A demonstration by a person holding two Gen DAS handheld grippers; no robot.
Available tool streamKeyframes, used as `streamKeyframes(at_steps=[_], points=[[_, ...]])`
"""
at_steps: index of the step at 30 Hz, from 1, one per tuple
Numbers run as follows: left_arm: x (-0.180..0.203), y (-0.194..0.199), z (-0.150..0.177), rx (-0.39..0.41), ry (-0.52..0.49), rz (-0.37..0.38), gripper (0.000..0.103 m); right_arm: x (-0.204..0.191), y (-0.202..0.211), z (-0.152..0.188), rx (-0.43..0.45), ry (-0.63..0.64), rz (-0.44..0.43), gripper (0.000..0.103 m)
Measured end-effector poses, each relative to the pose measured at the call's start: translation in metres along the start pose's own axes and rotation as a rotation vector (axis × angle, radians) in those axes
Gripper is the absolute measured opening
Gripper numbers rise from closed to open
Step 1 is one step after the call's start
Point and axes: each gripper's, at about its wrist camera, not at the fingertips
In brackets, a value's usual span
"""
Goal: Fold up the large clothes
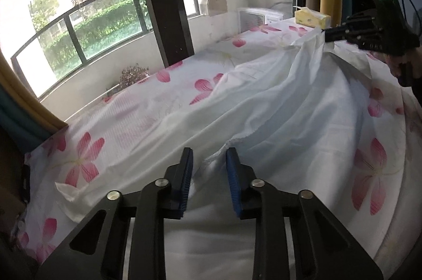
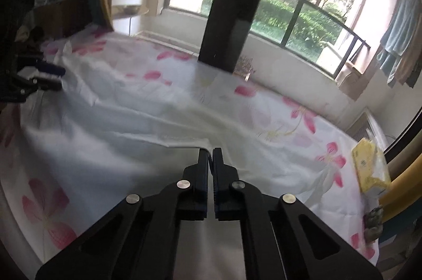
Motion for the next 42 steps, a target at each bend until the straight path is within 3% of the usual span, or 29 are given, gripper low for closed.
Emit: streamKeyframes(at_steps=[4,8,21,27,31,34,36,37,38,40,42], points=[[-0.004,-0.001,-0.008,0.009,0.000,-0.013,0.009,0.010,-0.004,-0.012,0.023,-0.012,0.008,0.001],[-0.010,0.001,-0.020,0.034,-0.019,-0.034,0.004,0.016,-0.010,-0.022,0.039,-0.007,0.014,0.001],[-0.054,-0.040,-0.060,0.035,0.012,-0.071,0.003,0.031,-0.055,-0.052,0.041,-0.015,0.001,0.001],[-0.069,-0.076,-0.063,-0.037,0.024,-0.072,0.003,0.039,-0.085,-0.050,-0.015,-0.042,-0.004,0.001],[-0.078,-0.096,-0.060,-0.115,0.026,-0.062,0.004,0.041,-0.106,-0.045,-0.076,-0.043,0.009,0.001],[-0.093,-0.097,-0.061,-0.123,0.076,-0.078,0.006,0.042,-0.117,-0.041,-0.107,-0.042,0.052,0.001],[-0.106,-0.095,-0.064,-0.119,0.125,-0.102,0.018,0.046,-0.121,-0.039,-0.124,-0.042,0.077,0.001],[-0.112,-0.093,-0.064,-0.113,0.152,-0.140,0.029,0.050,-0.122,-0.037,-0.133,-0.044,0.095,0.001],[-0.118,-0.091,-0.064,-0.109,0.173,-0.172,0.034,0.052,-0.123,-0.036,-0.144,-0.042,0.116,0.003],[-0.125,-0.087,-0.063,-0.099,0.194,-0.170,0.034,0.057,-0.122,-0.034,-0.162,-0.039,0.166,0.019],[-0.125,-0.078,-0.061,-0.090,0.199,-0.166,0.034,0.064,-0.113,-0.034,-0.138,-0.054,0.203,0.058]])
Point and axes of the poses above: each gripper's, at about its wrist camera, not at the fingertips, and y roughly against the way its jaws point, x to its right, z to its underside, and after that the axes turned 2 degrees about y, right-handed
